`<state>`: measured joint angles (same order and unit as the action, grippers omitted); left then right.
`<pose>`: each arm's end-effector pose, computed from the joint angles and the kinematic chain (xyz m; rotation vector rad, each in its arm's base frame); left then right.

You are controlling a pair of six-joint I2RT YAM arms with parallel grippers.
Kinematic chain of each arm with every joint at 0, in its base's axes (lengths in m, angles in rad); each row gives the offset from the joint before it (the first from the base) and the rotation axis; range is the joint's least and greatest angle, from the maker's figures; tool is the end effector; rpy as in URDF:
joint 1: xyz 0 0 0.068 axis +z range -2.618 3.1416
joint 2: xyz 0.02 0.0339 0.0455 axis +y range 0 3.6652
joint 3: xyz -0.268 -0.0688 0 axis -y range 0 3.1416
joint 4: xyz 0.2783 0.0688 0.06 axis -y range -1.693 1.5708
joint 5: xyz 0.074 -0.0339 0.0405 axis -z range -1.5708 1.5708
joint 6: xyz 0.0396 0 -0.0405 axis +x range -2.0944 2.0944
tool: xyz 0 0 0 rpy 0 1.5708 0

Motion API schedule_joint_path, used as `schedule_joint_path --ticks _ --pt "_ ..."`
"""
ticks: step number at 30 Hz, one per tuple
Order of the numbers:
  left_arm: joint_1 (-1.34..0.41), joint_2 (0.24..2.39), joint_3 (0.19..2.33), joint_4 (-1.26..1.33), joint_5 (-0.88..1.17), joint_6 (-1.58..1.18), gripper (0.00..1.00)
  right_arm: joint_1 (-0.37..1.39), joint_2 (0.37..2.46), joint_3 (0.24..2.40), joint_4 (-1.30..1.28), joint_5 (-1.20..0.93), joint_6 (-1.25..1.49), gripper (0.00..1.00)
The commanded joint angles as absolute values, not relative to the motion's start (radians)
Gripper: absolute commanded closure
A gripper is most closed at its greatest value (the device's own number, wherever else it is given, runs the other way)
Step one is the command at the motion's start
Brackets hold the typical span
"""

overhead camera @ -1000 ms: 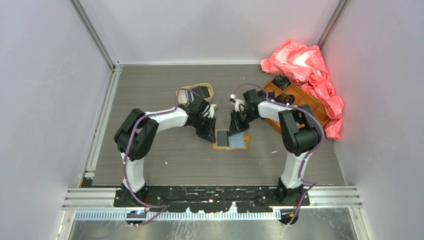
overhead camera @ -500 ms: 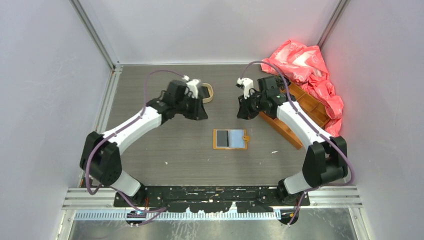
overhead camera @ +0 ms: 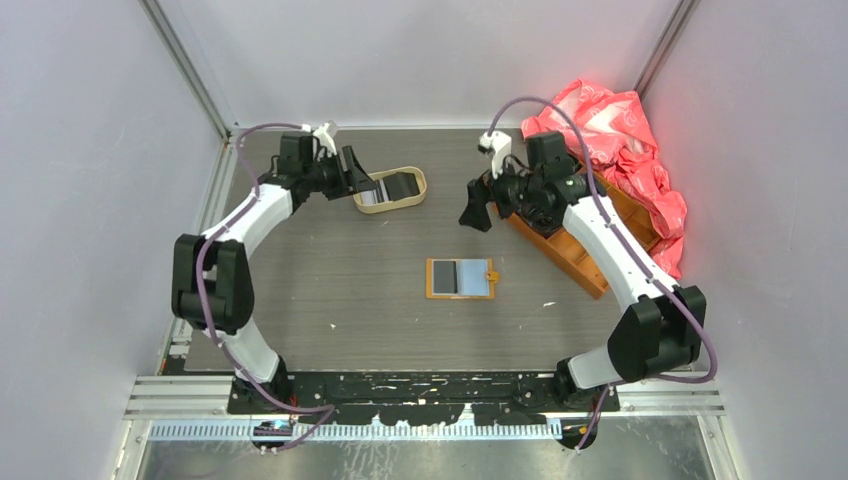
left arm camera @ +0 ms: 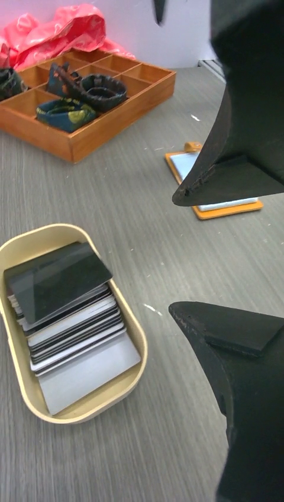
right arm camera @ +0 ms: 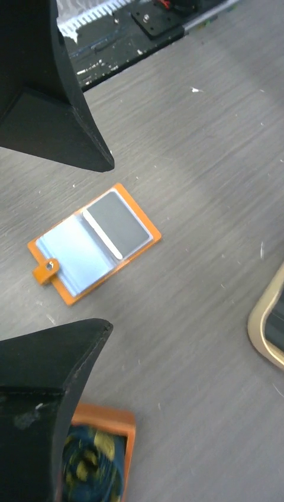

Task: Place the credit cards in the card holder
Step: Pick up the credit card from the storage box.

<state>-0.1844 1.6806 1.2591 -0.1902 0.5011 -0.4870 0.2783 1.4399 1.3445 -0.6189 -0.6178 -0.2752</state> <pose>0.4063 -0.0951 0.2583 -0.0426 2.2461 -0.9196 0.3284 0.1177 0.3428 -0.9083 2.0262 0.7027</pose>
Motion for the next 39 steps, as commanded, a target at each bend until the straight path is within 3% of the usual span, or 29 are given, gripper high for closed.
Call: schedule_joint_path --ticks 1,10,21,39 --pt "-0.187 1.773 1.363 -0.162 0.476 -0.500 0.40 0.256 1.397 1.206 -0.521 -0.720 -0.241 0.00" --pt "-0.189 1.993 1.505 -0.129 0.381 -0.623 0.41 0.241 1.419 1.217 -0.560 -0.731 -0.273 0.01" --pt "-0.229 2.066 1.541 -0.120 0.233 -0.654 0.40 0.252 1.465 1.229 -0.586 -0.738 -0.292 0.02" --pt "-0.222 2.114 1.589 -0.155 0.222 -0.668 0.40 0.251 1.515 1.225 -0.594 -0.752 -0.298 0.05"
